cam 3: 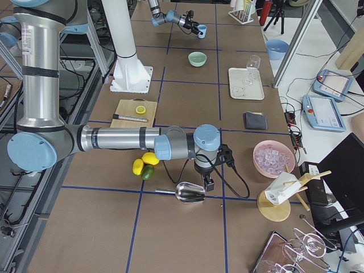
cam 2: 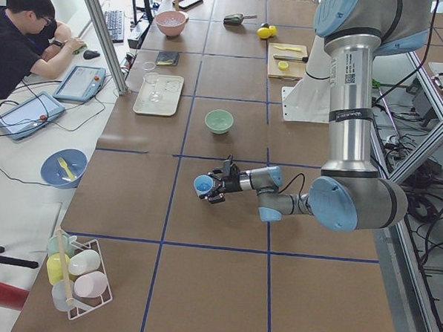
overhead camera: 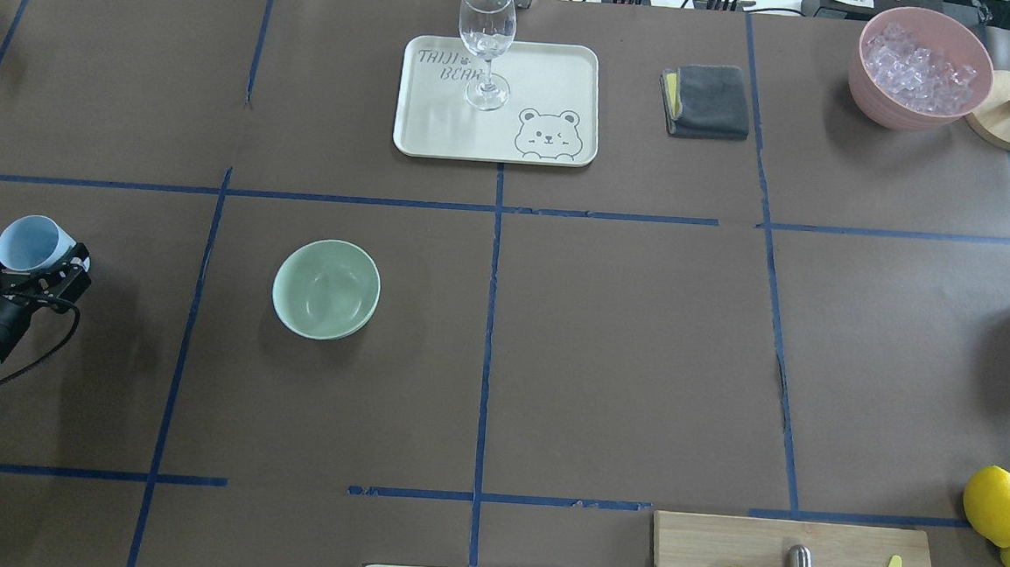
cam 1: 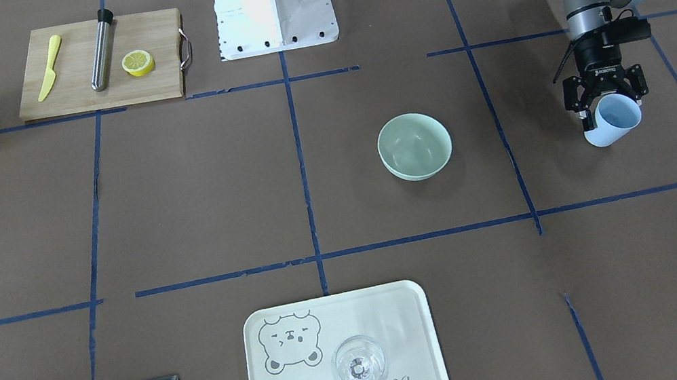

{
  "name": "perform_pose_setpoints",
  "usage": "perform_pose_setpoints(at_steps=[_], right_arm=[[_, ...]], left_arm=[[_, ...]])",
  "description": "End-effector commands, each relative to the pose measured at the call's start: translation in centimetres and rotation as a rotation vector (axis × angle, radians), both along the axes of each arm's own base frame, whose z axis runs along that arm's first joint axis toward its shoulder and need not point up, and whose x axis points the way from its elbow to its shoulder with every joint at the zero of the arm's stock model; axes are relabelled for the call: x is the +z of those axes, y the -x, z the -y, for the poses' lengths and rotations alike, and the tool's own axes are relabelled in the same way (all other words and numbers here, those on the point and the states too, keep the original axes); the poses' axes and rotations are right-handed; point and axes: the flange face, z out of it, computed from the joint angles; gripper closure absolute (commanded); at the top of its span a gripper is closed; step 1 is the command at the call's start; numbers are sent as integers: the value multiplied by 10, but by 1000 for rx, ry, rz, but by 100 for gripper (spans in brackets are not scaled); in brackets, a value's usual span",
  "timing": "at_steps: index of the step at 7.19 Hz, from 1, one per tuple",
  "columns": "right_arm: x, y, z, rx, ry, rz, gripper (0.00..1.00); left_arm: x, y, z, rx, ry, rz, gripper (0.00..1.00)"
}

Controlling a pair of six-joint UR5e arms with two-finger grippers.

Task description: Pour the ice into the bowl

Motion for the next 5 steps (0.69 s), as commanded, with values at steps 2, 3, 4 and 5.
perform_pose_setpoints(at_steps=[2,3,4,5], right_arm=[[0,0,0,0,1,0,0],[0,0,0,0,-1,0,0],[0,0,0,0,1,0,0],[0,0,1,0,-1,-1,0]], left_arm=[[12,-14,6,-6,12,5,0],[12,-16,6,-5,12,6,0],[12,-16,6,-5,11,8,0],[12,-16,6,-5,11,8,10]])
